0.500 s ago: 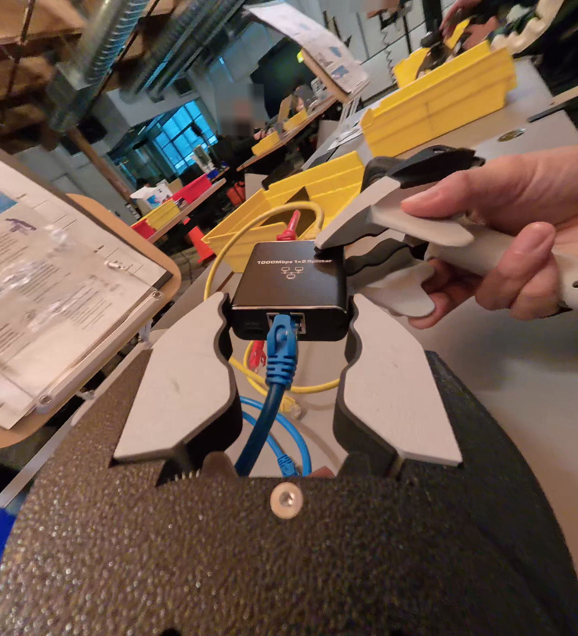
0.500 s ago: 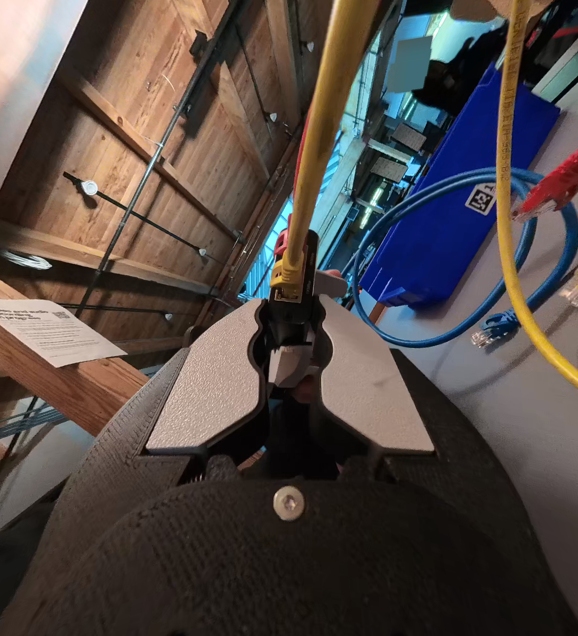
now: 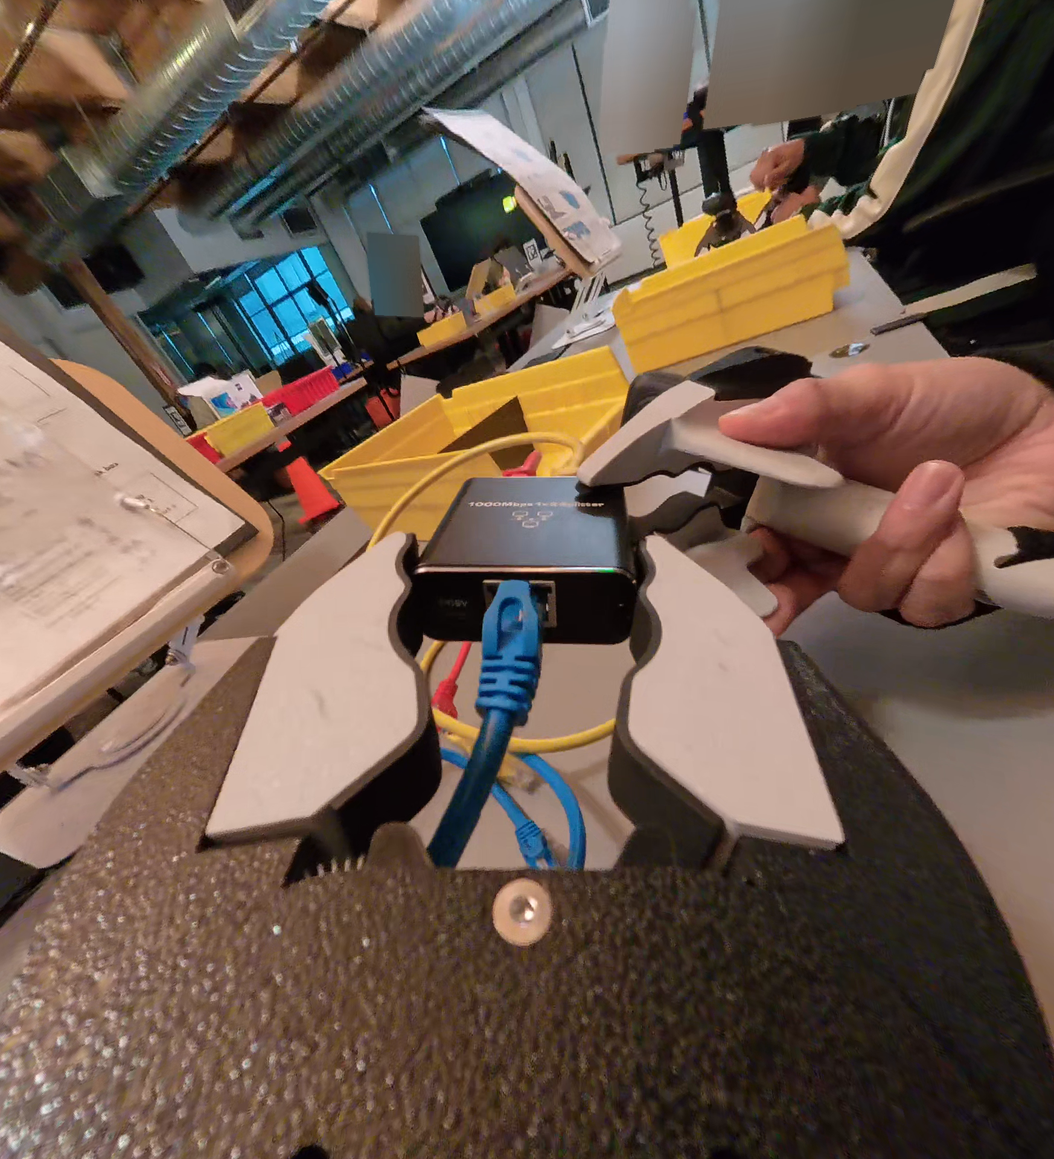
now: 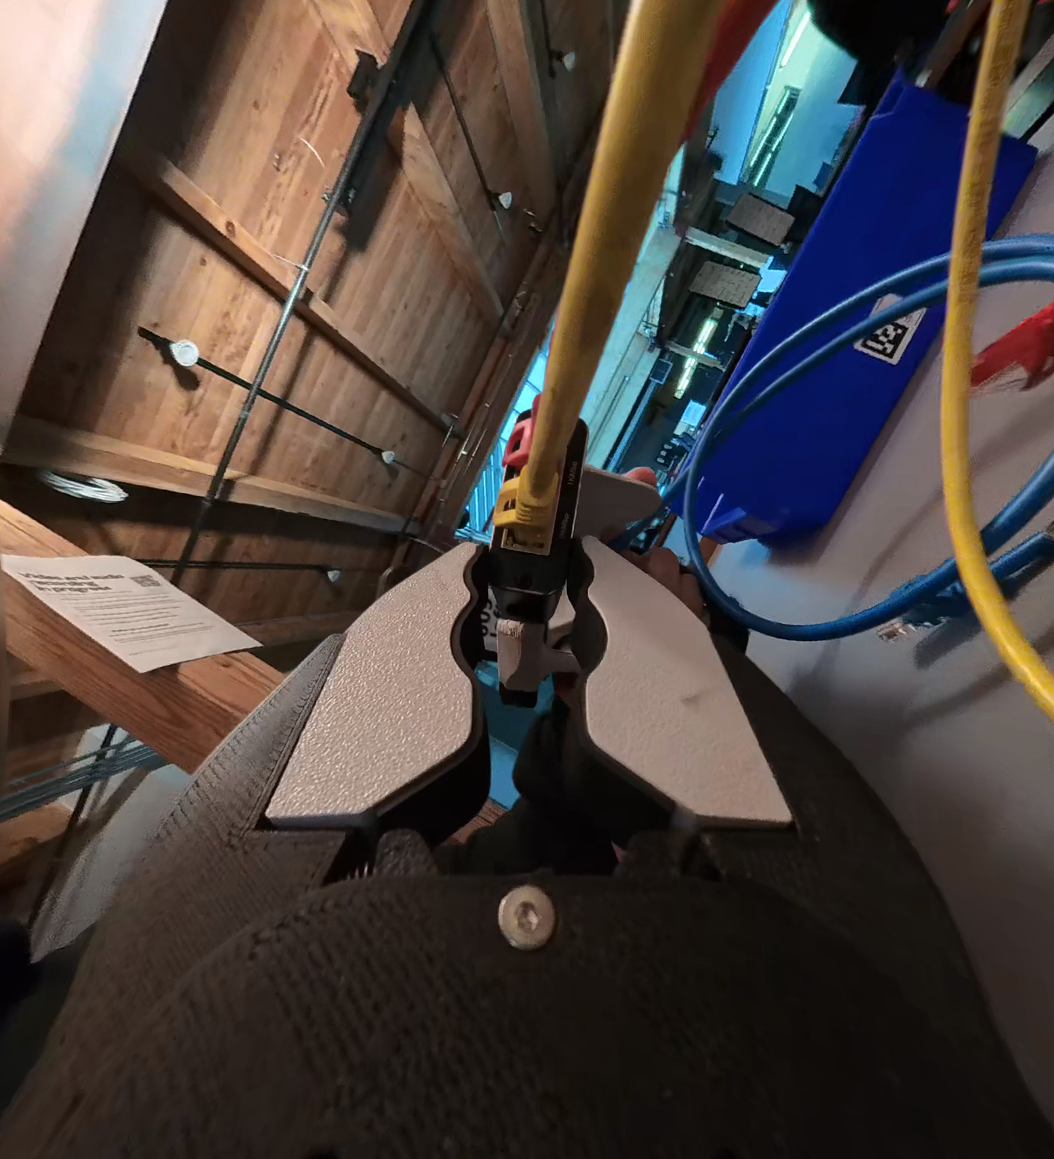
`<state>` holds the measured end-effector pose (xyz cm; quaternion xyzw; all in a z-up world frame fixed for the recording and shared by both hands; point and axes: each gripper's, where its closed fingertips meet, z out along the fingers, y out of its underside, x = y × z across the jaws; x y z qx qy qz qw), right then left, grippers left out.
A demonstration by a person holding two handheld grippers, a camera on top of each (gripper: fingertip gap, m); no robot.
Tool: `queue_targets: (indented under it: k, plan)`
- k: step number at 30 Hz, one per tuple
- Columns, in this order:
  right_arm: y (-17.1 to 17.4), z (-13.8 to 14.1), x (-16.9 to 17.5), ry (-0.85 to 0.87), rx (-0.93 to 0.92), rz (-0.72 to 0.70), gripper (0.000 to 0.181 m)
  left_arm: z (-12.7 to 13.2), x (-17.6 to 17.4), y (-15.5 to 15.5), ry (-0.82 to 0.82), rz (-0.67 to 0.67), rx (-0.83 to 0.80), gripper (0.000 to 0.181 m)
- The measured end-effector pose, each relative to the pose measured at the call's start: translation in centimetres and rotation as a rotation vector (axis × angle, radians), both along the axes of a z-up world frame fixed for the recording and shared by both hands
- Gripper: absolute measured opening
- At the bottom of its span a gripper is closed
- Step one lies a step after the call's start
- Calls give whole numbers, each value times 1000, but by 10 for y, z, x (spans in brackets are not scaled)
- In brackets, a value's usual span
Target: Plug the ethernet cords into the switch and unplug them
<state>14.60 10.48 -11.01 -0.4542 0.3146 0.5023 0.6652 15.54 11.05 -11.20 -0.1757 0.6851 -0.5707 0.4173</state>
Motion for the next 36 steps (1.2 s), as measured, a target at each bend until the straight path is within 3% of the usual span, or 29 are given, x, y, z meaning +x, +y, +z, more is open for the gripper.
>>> queue_targets:
  k: [8,16,21,29,36]
  plan:
    - [1,-6,3,25,-17,9,24,-8,8,-1,129,20,-9,68]
    - [1,-11,-3,-101,-95,66,24,-14,4,-1,77,-42,57,68]
    - [4,-12,-11,-143,-101,119,24,-20,7,0,56,3,171,76]
    - [2,-17,-17,-189,-119,201,25,-22,-6,-5,101,-101,123,75]
    - [-2,-18,-21,-244,-136,246,24,-19,-9,-6,93,-87,232,76]
